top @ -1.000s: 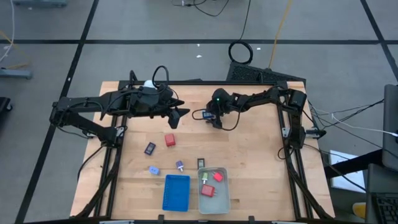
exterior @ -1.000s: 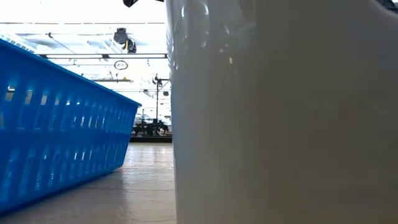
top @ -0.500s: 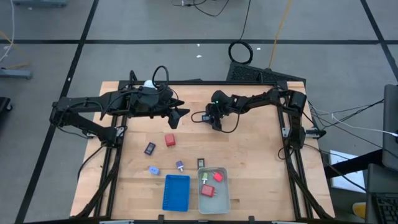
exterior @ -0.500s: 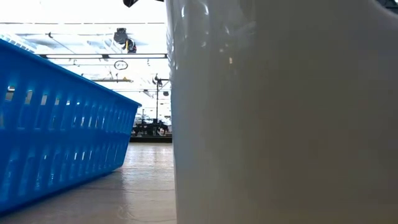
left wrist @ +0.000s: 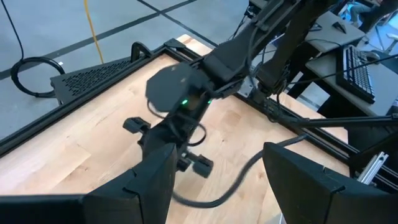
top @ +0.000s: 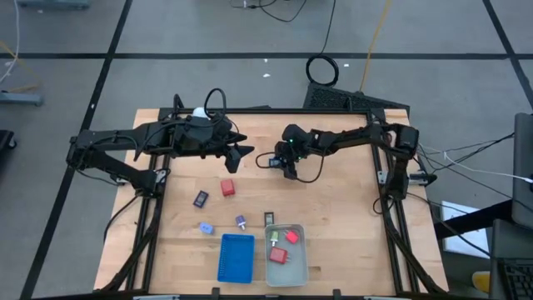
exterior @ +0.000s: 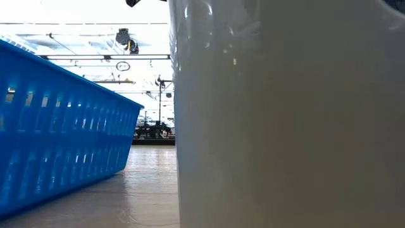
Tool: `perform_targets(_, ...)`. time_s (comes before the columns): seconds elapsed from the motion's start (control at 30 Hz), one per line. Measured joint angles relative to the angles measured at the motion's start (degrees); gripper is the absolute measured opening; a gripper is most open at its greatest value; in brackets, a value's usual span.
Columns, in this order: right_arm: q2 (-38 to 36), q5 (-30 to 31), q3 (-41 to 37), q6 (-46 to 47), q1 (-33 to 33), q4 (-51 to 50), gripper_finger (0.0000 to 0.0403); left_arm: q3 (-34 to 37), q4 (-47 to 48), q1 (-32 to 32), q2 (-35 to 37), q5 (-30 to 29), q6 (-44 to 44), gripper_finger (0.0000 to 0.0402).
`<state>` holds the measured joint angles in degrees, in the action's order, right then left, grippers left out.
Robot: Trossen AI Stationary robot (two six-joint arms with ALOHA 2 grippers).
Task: Pick & Place Office items
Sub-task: Put the blue digital clock into the blue bin
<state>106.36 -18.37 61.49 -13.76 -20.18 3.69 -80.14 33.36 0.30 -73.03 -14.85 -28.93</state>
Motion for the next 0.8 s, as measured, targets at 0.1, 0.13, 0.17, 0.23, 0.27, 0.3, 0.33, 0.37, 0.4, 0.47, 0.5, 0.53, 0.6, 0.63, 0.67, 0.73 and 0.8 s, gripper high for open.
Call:
perform_targets(0.1,-2.78,0.04,-0.02,1.46,0.58,-0.92,0.0144,0.01,0.0,0.0,0.0,0.0,0.16,0.0241)
perform_targets(0.13,-3.84,0.06,-0.02,2.15,0.7,-1.06,0.0144,0.01,0.0,-0.02,0.0,0.0,0.18,0.0241)
perform_targets(0.17,-4.98,0.09,-0.02,2.81,0.83,-1.22,0.0144,0.0,0.02,0.0,0.0,0.0,0.18,0.0241)
perform_targets(0.23,-7.25,0.07,-0.01,4.41,0.87,-1.44,0.0144,-0.01,0.02,0.0,0.0,0.0,0.26,0.0241)
perform_targets(0.27,-8.54,0.11,0.0,5.31,0.87,-1.96,0.0144,0.01,0.11,-0.03,0.2,0.01,0.44,0.0241)
perform_targets(0.3,-9.65,0.17,0.0,6.05,0.85,-2.27,0.0144,0.01,0.47,-0.04,0.61,0.01,0.69,0.0241)
perform_targets(0.33,-10.77,0.22,0.0,6.91,0.85,-2.21,0.0144,0.01,0.63,-0.04,0.91,0.0,0.75,0.0241)
perform_targets(0.37,-12.12,0.28,0.0,7.65,0.83,-2.32,0.0144,0.0,0.29,-0.04,1.1,-0.03,0.82,0.0241)
perform_targets(0.4,-13.51,0.31,0.0,8.32,0.83,-2.94,0.0144,-0.04,0.04,-0.04,1.25,-0.04,1.12,0.0241)
perform_targets(0.47,-16.06,0.31,0.0,9.62,0.83,-2.74,0.0144,0.01,0.58,-0.04,2.17,-0.07,2.52,0.0241)
perform_targets(0.5,-17.31,0.28,0.04,10.23,0.83,-2.71,0.0144,0.07,0.62,-0.04,2.58,-0.13,3.34,0.0241)
perform_targets(0.53,-18.52,0.18,0.04,11.07,0.83,-2.96,0.0144,0.04,-0.38,-0.04,2.88,-0.19,4.07,0.0241)
perform_targets(0.6,-20.91,0.13,0.04,12.89,0.83,-2.99,0.0144,-0.15,-1.26,-0.03,3.71,-0.73,5.69,0.0241)
perform_targets(0.63,-22.02,0.13,0.04,13.66,0.83,-2.91,0.0144,-0.06,-0.57,-0.04,4.21,-1.4,6.68,0.0241)
perform_targets(0.67,-23.15,0.07,0.04,14.53,0.83,-2.76,0.0144,0.01,-0.28,-0.02,4.36,-2.03,7.53,0.0241)
perform_targets(0.73,-25.34,0.07,0.04,16.67,0.83,-2.73,0.0144,-0.02,-0.85,0.02,4.42,-3.27,8.12,0.0241)
perform_targets(0.8,-27.32,0.07,0.04,19.14,0.94,-2.32,0.0144,-0.02,-0.49,0.22,4.39,-3.41,8.29,0.0241)
